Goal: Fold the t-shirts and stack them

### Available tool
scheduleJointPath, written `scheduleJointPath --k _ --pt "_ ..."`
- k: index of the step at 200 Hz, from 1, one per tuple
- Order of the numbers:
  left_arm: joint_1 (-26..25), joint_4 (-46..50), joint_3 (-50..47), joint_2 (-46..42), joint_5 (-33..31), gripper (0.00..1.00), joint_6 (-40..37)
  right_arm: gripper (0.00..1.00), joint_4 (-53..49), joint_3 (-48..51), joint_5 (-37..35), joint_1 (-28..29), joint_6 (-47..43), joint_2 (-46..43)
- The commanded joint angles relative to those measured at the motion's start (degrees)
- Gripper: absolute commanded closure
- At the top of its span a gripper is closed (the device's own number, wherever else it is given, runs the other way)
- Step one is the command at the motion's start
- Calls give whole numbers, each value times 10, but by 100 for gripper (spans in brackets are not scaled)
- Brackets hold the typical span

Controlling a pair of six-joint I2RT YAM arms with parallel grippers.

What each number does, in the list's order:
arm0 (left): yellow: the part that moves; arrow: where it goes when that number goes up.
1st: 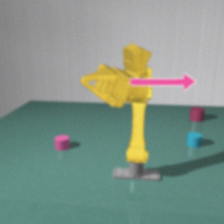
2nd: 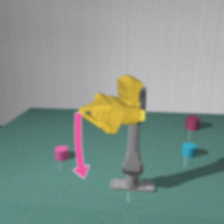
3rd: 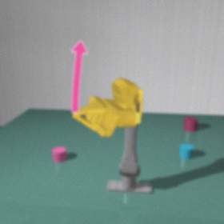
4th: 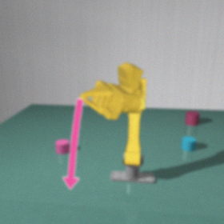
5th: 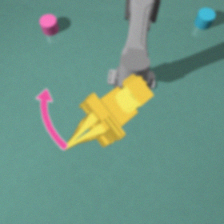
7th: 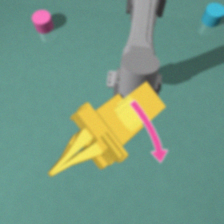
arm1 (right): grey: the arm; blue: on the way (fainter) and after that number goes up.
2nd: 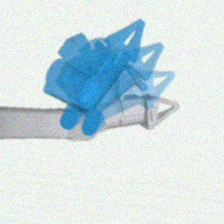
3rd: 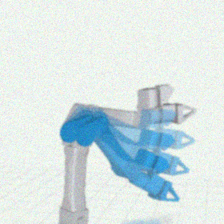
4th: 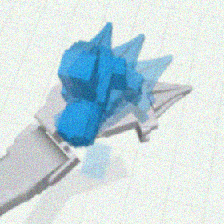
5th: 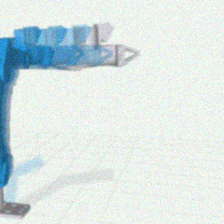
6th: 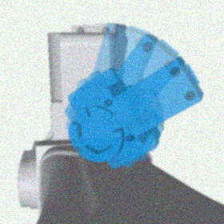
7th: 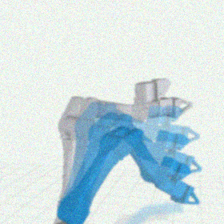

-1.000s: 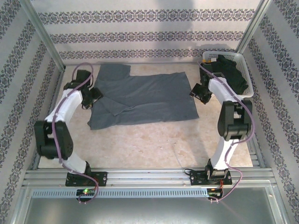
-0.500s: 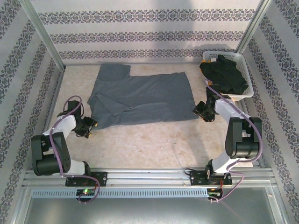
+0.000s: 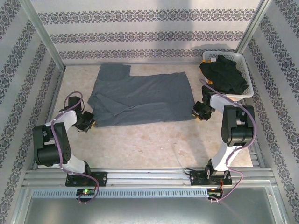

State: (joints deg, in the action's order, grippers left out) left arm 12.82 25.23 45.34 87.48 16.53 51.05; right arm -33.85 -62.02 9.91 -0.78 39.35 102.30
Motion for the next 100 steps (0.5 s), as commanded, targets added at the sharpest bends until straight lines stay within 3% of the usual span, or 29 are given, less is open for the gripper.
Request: scheduleJointPath --k 1,10,100 --pt "13 26 20 -13 -43 100 -26 92 -37 -19 -42 9 12 -1" --pt "15 44 27 -18 -57 100 -41 100 -45 -17 -63 11 11 -14" --pt "26 122 9 -89 -59 100 -91 100 -89 69 -92 16 -8 -116"
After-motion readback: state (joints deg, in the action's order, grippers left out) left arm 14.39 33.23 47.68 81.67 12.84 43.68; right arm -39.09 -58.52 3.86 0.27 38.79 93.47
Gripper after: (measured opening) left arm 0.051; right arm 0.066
